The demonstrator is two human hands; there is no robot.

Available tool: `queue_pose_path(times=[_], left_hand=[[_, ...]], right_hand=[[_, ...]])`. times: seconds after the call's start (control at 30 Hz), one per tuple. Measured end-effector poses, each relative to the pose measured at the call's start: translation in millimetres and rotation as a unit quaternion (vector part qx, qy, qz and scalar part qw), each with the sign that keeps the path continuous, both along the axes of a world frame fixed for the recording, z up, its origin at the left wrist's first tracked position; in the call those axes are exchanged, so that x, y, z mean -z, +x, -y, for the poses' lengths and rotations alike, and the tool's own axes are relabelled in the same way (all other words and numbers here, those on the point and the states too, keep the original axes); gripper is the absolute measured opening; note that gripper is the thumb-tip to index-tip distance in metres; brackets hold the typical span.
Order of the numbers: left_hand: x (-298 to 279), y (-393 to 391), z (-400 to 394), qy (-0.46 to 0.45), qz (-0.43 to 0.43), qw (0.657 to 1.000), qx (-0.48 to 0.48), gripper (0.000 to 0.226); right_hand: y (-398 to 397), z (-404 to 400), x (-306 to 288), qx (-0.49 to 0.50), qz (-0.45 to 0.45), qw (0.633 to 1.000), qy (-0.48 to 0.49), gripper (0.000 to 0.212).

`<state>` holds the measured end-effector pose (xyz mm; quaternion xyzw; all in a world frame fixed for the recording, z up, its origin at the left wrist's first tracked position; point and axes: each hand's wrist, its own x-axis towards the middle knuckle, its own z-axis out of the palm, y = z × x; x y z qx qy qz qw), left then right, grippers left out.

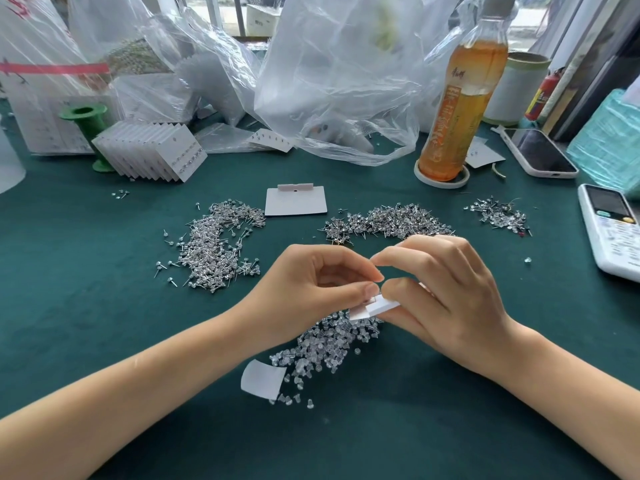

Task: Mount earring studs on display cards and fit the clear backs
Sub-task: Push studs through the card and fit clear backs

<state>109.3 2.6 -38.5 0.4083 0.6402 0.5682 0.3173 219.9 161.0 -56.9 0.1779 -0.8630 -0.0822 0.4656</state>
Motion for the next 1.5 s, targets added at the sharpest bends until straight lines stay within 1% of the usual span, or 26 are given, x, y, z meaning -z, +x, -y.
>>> queue_pose_path(times=[0.17,0.27,0.63,0.7,0.8,0.93,1.0,1.07,1.1,1.13,1.2,1.23,1.3,1.37,1.43,1.47,1.5], left_hand=[[-0.8,-0.2,0.6,0.0,-0.02,1.0,0.011,0.01],[-2.2,-0.3,0.9,0.0,-0.028,0.999,0.023,0.01],[-5.5,-5.9,0.9,-0.017,-0.054,0.996,0.075,0.01],[-6.4,-7.5,0.9,-0.028,-0.038,0.995,0.088,0.011],[-8.3,-9.4,-0.2,-0.043,-0.012,0.993,0.113,0.013],[-9.7,-9.1,1.1,-0.043,-0.007,0.991,0.129,0.017],[-10.6,-10.2,0.1,-0.022,-0.005,0.995,0.098,0.016],[-11.5,-14.1,-0.6,0.011,-0.02,0.999,0.026,0.015],[-11.5,-17.3,-0.2,0.019,-0.059,0.998,-0.004,0.019],[-11.6,-20.6,0.9,0.016,-0.124,0.992,-0.021,0.028],[-10.3,-23.0,3.9,-0.003,-0.266,0.964,-0.006,0.041],[-8.5,-22.7,4.9,-0.004,-0.311,0.95,0.011,0.041],[-4.2,-19.9,4.2,0.012,-0.361,0.932,0.028,0.029],[-1.4,-16.2,2.1,0.03,-0.375,0.926,0.014,0.013],[0.4,-16.0,1.9,0.033,-0.355,0.934,-0.022,0.005],[0.1,-17.0,2.1,0.019,-0.32,0.946,-0.038,0.007],[-1.3,-18.2,2.4,0.003,-0.262,0.964,-0.045,0.009]], right_hand=[[-0.1,0.5,-0.2,0.002,-0.005,1.0,0.0,0.036],[-0.7,0.5,-0.1,-0.001,-0.01,1.0,0.005,0.028],[1.2,1.9,-1.3,-0.011,-0.014,1.0,0.023,0.026],[0.7,2.5,-1.6,-0.015,-0.02,0.999,0.032,0.025],[0.3,3.5,-0.3,-0.025,-0.035,0.997,0.063,0.012],[-0.1,3.9,-1.2,-0.03,-0.029,0.997,0.069,0.01],[-1.2,3.5,-3.9,-0.023,-0.02,0.999,0.031,0.018],[-1.3,2.3,-6.3,-0.006,-0.009,1.0,-0.025,0.026],[-1.3,2.2,-6.4,0.005,0.001,0.999,-0.053,0.028],[-1.2,2.3,-6.2,0.014,0.012,0.996,-0.085,0.029],[-1.1,2.6,-6.6,0.03,0.032,0.985,-0.165,0.032],[-1.6,3.6,-7.8,0.035,0.04,0.978,-0.203,0.032],[-3.3,6.6,-10.8,0.046,0.052,0.963,-0.261,0.034],[-5.5,9.3,-13.1,0.066,0.068,0.954,-0.285,0.037],[-7.3,10.3,-17.4,0.079,0.096,0.939,-0.321,0.038],[-8.0,10.0,-20.8,0.082,0.111,0.923,-0.359,0.039],[-8.5,8.3,-24.5,0.086,0.126,0.902,-0.405,0.041]])
